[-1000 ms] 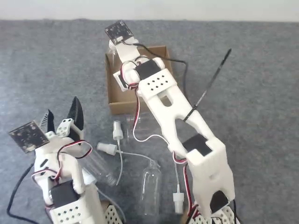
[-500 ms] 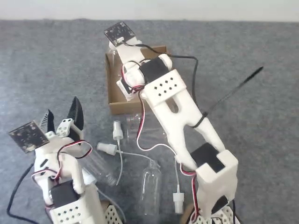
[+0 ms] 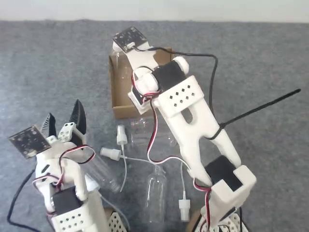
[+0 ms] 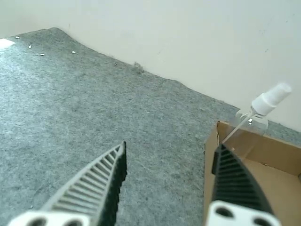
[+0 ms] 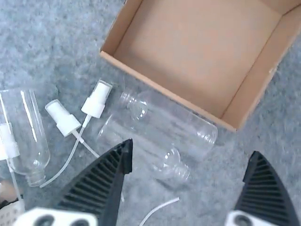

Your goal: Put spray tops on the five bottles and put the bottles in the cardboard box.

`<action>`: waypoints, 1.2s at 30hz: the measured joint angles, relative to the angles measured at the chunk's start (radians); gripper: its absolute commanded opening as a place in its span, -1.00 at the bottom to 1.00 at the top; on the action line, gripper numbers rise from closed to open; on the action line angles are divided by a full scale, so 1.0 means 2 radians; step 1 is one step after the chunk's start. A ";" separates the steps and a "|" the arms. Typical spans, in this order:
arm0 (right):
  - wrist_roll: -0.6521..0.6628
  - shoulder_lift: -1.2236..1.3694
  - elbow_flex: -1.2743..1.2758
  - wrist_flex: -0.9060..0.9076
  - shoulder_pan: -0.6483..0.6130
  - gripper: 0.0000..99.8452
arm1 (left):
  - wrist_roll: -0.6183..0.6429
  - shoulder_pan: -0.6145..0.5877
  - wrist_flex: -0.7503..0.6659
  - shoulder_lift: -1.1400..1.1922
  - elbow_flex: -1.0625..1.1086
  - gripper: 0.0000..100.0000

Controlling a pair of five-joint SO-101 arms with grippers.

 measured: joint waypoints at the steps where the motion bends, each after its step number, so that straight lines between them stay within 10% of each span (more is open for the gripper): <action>1: -0.005 -0.002 0.000 0.005 0.000 -0.33 | 0.000 0.000 0.000 0.000 0.000 -0.46; 18: -0.040 -0.180 0.183 0.012 -0.044 -0.33 | 0.000 0.000 0.000 0.000 0.000 -0.46; 36: -0.283 -0.234 0.440 -0.027 -0.194 -0.33 | 0.000 0.000 0.000 0.000 0.000 -0.46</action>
